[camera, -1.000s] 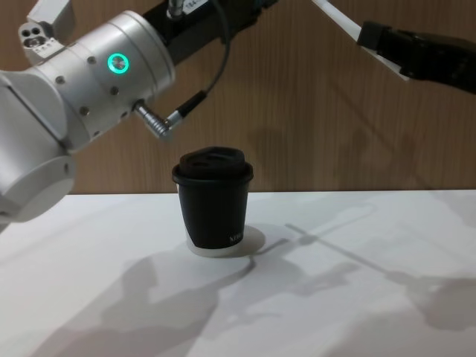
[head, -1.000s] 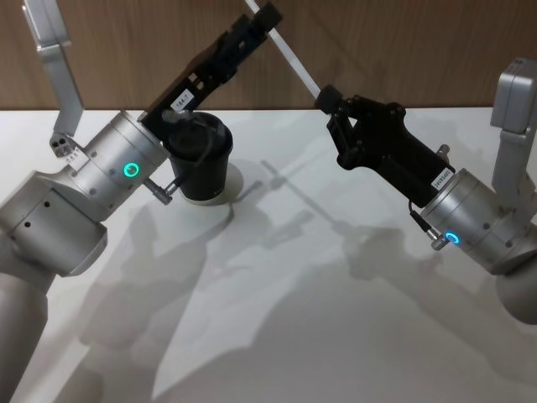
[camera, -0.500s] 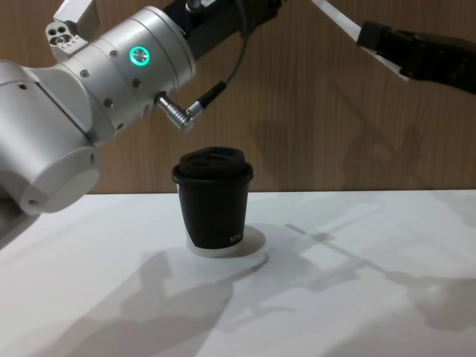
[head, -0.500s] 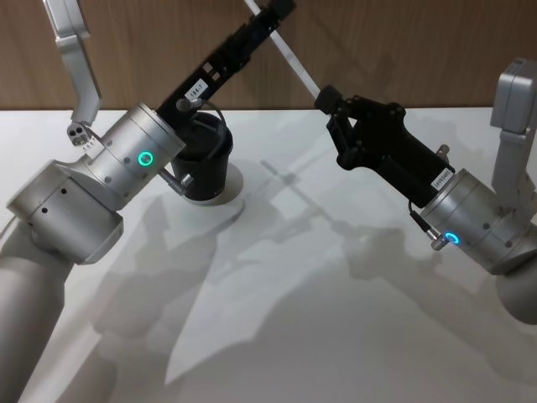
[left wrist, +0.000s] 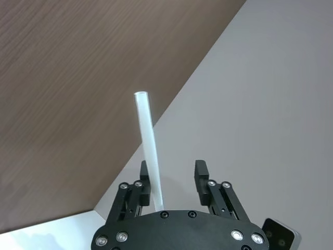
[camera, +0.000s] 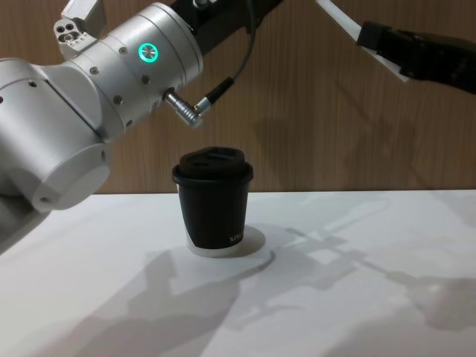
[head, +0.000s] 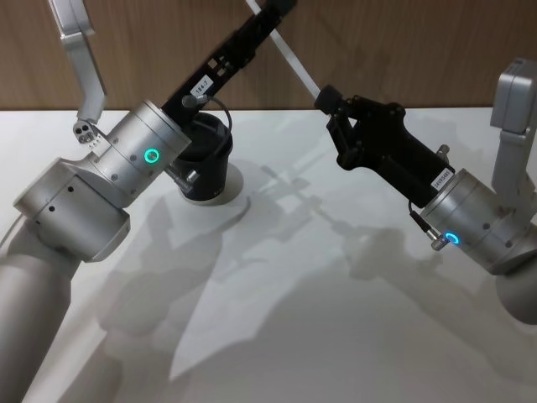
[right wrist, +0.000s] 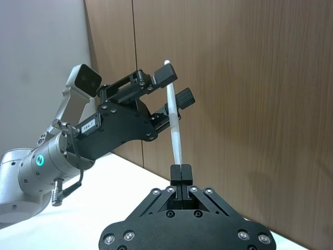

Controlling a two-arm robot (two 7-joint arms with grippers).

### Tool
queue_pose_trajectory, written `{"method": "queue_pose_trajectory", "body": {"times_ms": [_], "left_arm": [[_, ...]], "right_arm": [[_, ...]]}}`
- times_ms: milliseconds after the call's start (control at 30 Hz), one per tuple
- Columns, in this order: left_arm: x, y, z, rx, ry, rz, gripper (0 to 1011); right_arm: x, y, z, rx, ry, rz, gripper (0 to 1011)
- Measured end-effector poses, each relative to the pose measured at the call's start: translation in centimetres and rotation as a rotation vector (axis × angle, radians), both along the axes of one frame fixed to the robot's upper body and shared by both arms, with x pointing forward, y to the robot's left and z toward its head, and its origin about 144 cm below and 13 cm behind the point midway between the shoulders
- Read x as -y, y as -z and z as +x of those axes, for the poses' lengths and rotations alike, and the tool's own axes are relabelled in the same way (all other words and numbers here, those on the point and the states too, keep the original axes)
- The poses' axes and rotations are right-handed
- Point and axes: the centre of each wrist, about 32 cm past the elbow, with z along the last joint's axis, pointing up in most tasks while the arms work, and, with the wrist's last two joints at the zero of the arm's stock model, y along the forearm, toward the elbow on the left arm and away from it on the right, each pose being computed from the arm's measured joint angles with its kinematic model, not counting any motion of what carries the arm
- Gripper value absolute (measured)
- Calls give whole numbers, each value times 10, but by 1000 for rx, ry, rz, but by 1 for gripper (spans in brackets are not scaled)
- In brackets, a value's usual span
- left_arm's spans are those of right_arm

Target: Pick up the straw with one hand, pass it to the other hand, and insert it into the cup.

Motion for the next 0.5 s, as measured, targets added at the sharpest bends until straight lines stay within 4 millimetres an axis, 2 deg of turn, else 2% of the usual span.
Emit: {"method": "queue_pose_trajectory", "body": {"times_ms": [233, 300, 333, 467, 500], "left_arm": [[1, -1, -1, 6, -12, 0, 292], [1, -1, -1, 7, -16, 0, 267], [1, -1, -2, 8, -19, 1, 208], [1, -2, -2, 9, -29, 5, 74], [0, -2, -2, 9, -31, 6, 74]], "right_arm": [[0, 0, 0, 0, 0, 0, 4], [0, 0, 0, 0, 0, 0, 4], [0, 0, 0, 0, 0, 0, 4], [0, 0, 0, 0, 0, 0, 4], [0, 0, 0, 0, 0, 0, 4]]}}
